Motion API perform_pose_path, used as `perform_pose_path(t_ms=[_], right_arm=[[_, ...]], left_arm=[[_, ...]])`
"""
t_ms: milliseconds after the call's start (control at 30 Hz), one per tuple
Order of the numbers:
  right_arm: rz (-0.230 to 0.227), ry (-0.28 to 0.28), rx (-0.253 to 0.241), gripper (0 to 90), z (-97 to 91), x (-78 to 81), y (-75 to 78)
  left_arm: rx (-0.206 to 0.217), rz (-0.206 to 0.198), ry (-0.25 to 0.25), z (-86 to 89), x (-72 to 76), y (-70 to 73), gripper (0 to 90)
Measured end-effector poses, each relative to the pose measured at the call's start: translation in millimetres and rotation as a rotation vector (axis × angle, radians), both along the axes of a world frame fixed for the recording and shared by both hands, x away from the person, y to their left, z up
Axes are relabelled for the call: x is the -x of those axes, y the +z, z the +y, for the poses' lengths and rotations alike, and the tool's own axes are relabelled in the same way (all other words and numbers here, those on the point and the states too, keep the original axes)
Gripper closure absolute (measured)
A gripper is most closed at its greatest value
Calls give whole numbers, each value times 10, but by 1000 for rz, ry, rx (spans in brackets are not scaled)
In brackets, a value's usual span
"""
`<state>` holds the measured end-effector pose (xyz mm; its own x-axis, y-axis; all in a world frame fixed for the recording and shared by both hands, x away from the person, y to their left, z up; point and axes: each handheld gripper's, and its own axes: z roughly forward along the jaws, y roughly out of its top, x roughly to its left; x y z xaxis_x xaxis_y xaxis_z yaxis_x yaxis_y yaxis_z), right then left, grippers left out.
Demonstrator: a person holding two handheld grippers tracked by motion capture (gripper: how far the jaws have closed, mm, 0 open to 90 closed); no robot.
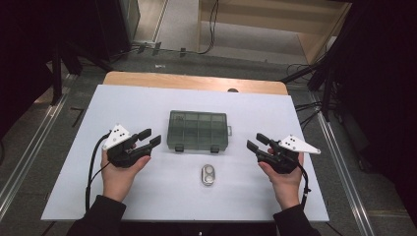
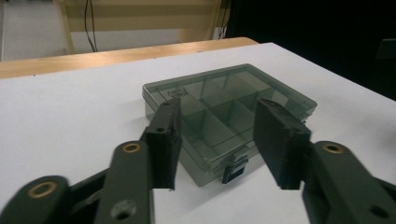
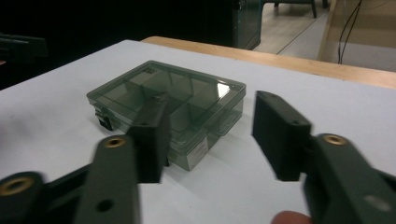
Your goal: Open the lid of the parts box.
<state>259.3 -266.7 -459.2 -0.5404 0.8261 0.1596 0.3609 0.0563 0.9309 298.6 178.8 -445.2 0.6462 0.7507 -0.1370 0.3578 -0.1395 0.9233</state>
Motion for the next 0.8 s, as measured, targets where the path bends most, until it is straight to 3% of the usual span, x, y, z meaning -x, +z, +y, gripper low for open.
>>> perform_pose_path(t_ms=[133,167,400,600,800], right_arm=[[-12,-1,6,605,58,-22,-4],[-13,19,2,686,86,-31,-4],[17,48,4,847,138,-139,-19],[33,60,29,876,189,-217,-34],[44,72,36,876,250,-286,-45]], left_arm=[[-1,2,-2,-31,-47,-18,688],[-1,5,-6,-42,-60,-25,753],[11,38,-30,-77,-137,-42,893],[-3,57,-44,-109,-199,-74,897],[10,79,-41,-96,-246,-100,898]])
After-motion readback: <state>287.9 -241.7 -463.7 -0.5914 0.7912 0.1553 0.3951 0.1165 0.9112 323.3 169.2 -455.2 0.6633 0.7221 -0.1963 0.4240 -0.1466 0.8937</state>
